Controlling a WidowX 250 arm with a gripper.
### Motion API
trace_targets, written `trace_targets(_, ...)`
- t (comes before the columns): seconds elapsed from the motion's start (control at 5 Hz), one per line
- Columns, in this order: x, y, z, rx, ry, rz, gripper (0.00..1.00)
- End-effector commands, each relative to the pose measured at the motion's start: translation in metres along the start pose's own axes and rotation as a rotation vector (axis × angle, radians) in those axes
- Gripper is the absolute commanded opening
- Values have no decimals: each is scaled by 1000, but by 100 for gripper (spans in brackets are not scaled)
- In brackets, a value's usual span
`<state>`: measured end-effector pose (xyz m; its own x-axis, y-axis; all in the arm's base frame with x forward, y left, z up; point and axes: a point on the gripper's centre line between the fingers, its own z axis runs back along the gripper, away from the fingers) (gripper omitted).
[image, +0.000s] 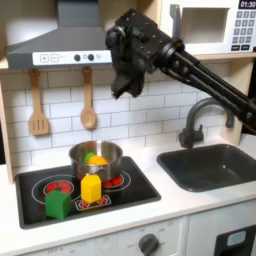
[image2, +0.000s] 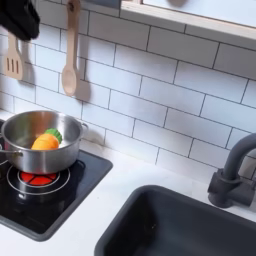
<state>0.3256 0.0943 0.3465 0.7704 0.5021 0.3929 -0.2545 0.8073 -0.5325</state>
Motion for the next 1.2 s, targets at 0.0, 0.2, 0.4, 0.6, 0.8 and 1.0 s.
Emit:
trace_targets(0.0, -50, 17, -16, 78, 176, -21, 0)
trace_targets(0.2, -74, 26, -20, 139, 308, -44, 0)
trace_targets(0.4, -90, 22, -16, 175, 381, -90, 0)
trace_targets(0.6, -106, 18, -10, 231, 461, -121, 0)
trace_targets(0.8, -132, 14, -5, 361, 592, -153, 0)
trace_targets(1.0, -156, 14, 1, 404, 646, -182, 0)
